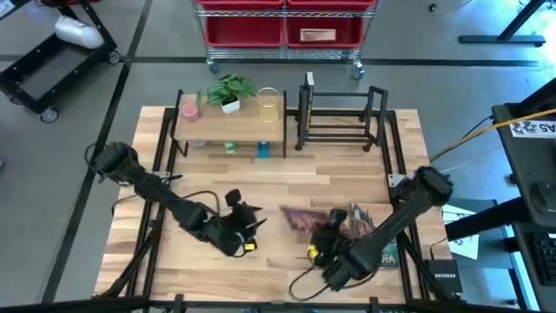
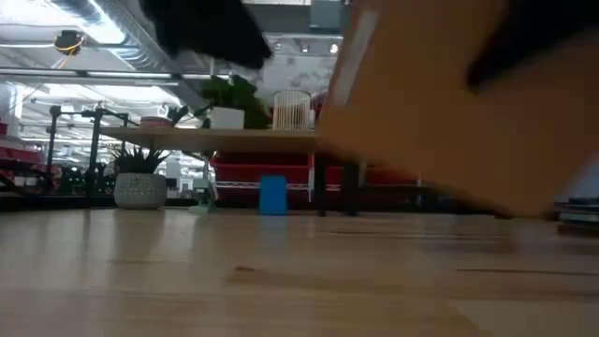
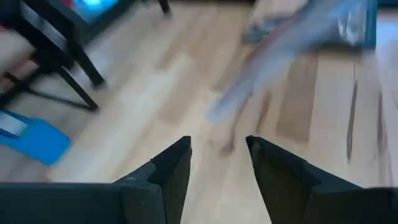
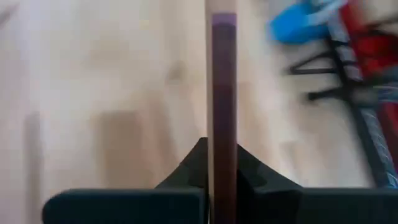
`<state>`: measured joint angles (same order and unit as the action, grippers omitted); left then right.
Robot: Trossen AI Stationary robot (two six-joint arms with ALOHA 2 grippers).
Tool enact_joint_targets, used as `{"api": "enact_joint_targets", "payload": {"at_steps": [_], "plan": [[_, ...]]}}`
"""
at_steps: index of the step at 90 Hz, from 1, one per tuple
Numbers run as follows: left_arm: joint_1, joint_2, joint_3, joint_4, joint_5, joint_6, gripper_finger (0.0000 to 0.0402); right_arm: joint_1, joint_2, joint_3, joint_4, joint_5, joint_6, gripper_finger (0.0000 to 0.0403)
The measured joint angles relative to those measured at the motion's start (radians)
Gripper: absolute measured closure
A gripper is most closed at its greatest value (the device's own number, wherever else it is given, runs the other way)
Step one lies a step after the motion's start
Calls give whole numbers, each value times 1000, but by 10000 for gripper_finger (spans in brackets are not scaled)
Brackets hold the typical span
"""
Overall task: Stock shelves
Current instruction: Put the red purple book on the bookshelf
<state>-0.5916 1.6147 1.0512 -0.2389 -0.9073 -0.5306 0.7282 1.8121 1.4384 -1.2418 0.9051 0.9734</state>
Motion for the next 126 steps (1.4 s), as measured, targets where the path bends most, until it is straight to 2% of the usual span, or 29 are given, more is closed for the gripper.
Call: {"api": "enact_joint_targets", "payload": {"at_steps": [13, 21, 34, 43, 48, 55, 70, 77, 94, 104, 126], "plan": [[-42, 11, -2, -17, -55, -39, 249, -62, -179, -14, -209, 222, 274, 401], [-53, 20, -1, -18, -72, -44, 249, -130, -312, -50, -301, 307, 430, 402], [-58, 19, 0, -14, -79, -39, 249, -273, -529, -151, -258, 446, 559, 401], [-57, 19, 0, -16, -79, -37, 249, -401, -648, -224, -142, 473, 561, 401], [-56, 19, 0, -16, -82, -38, 249, -474, -687, -266, -54, 462, 518, 401], [-56, 19, 0, -15, -86, -32, 249, -577, -715, -330, 122, 401, 379, 401], [-50, 19, 0, -15, -99, -24, 249, -784, -696, -479, 732, 128, -165, 401], [-48, 19, 0, -15, -99, -21, 249, -879, -673, -525, 928, 7, -294, 401], [-48, 19, 1, -14, -100, -19, 249, -1029, -595, -531, 965, -35, -298, 401], [-45, 19, 1, -15, -100, -20, 249, -1071, -535, -531, 1020, -87, -301, 400], [-43, 19, 1, -15, -100, -22, 249, -1123, -406, -531, 1069, -86, -306, 400]]}}
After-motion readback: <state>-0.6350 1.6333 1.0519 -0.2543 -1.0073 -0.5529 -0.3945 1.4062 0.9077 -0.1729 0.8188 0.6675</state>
